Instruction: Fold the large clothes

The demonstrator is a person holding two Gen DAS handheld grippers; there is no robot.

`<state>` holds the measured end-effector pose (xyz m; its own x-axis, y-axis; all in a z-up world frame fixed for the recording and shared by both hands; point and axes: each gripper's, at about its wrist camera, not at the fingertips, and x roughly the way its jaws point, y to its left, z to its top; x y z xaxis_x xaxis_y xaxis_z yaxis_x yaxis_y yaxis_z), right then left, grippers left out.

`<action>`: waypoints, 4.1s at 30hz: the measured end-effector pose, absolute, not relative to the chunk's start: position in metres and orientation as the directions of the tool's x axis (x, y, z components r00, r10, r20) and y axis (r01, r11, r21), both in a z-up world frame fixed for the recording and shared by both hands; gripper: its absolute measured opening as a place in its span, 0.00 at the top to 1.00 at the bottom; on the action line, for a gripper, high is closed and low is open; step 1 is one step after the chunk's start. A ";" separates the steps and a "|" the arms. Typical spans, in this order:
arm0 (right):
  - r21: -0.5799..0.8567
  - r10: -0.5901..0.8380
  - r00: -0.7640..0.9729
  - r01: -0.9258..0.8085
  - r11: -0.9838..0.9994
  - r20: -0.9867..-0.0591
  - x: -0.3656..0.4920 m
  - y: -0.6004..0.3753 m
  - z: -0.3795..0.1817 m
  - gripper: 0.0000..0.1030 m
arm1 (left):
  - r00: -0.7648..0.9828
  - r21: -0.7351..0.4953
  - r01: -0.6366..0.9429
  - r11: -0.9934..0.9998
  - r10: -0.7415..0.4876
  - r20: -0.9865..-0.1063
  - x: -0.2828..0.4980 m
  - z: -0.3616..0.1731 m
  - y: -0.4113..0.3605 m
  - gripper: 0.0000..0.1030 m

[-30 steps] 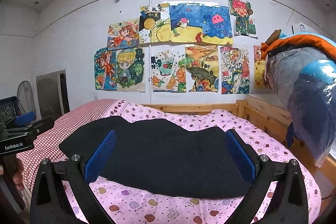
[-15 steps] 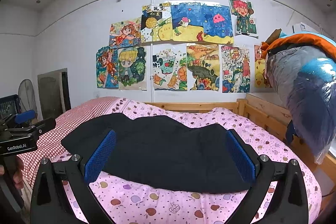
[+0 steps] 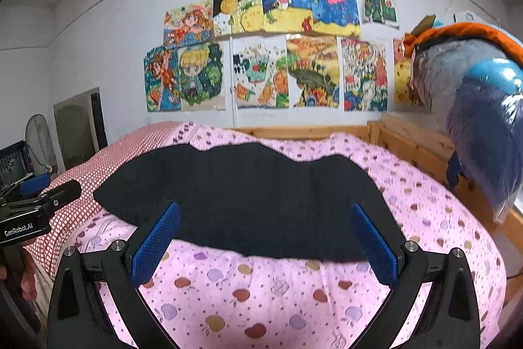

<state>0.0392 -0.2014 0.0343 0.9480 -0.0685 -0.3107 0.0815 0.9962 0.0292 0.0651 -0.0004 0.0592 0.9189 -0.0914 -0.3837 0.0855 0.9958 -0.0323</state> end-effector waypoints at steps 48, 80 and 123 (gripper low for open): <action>0.061 -0.040 0.915 0.070 0.996 -0.402 0.025 -0.204 -0.015 0.02 | 0.896 -0.054 0.111 0.992 -0.123 -0.426 0.048 0.027 -0.003 0.00; 0.075 -0.032 0.915 0.068 0.995 -0.403 0.028 -0.207 -0.017 0.02 | 0.897 -0.043 0.120 0.992 -0.127 -0.424 0.045 0.029 -0.006 0.00; 0.080 -0.028 0.911 0.066 0.995 -0.411 0.030 -0.206 -0.017 0.02 | 0.890 -0.038 0.142 0.989 -0.144 -0.433 0.046 0.025 -0.004 0.00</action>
<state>0.0295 -0.2059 -0.0168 0.9111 -0.0280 -0.4112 0.0665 0.9946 0.0796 0.0459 -0.0044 0.0251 0.8899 -0.1444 -0.4327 0.1419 0.9891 -0.0382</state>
